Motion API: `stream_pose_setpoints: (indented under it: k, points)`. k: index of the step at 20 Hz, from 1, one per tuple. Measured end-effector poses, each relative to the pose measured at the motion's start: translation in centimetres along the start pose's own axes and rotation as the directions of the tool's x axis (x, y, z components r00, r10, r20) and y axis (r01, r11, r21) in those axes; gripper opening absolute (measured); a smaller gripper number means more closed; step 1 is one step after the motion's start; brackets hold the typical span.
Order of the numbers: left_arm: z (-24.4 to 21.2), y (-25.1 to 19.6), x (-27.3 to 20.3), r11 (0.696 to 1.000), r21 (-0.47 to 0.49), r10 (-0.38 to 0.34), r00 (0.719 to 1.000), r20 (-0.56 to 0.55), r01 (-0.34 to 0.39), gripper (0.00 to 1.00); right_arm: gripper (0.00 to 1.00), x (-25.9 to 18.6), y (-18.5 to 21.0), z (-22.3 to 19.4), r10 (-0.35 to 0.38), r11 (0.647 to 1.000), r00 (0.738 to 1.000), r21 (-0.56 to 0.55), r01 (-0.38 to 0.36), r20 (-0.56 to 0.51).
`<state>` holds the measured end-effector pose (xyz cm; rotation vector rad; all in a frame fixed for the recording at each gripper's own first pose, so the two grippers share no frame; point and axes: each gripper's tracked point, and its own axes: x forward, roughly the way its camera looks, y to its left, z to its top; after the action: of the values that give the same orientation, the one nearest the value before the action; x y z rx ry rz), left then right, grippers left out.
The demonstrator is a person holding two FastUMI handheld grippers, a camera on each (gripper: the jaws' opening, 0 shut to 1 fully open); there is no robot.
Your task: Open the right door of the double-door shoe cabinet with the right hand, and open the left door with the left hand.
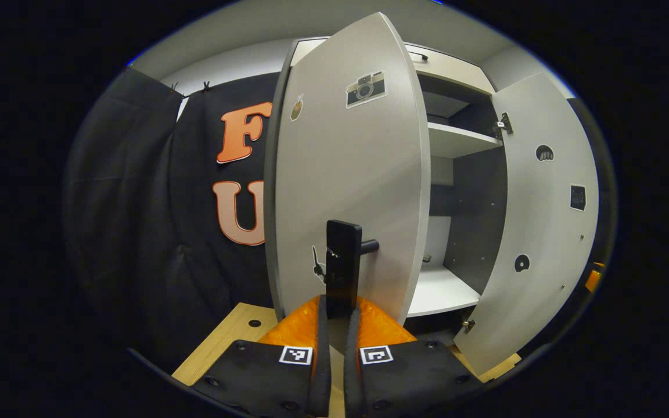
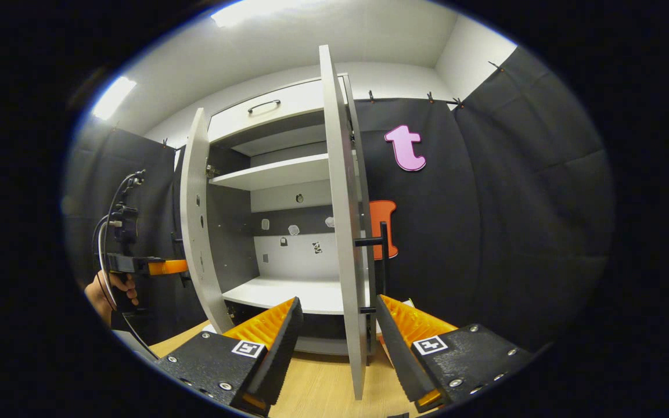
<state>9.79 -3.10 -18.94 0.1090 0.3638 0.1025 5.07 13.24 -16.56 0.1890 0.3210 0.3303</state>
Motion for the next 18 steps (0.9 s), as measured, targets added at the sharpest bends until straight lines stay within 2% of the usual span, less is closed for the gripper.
stream_pose_setpoints:
  k: [3,7,11,18]
  points:
    - [0.1,0.9,0.2,0.999,-0.012,0.053,0.999,0.008,-0.052,0.16,0.78,0.2,0.8,-0.1,0.031,0.999,0.999,-0.012,-0.031,-0.009]
    - [0.0,1.9,-0.7,0.995,0.008,0.104,0.994,0.021,-0.104,0.11,0.78,0.5,1.4,-0.1,0.059,0.998,0.998,-0.016,-0.059,-0.011]
    - [0.0,2.1,-0.8,0.994,0.002,0.112,0.993,0.026,-0.112,0.11,0.78,0.6,1.2,-0.1,0.050,0.998,0.999,-0.047,-0.050,-0.008]
    - [-0.2,4.8,-1.2,0.978,0.038,0.203,0.979,0.025,-0.203,0.11,0.78,0.8,2.0,0.4,0.066,0.997,0.998,-0.042,-0.066,0.011]
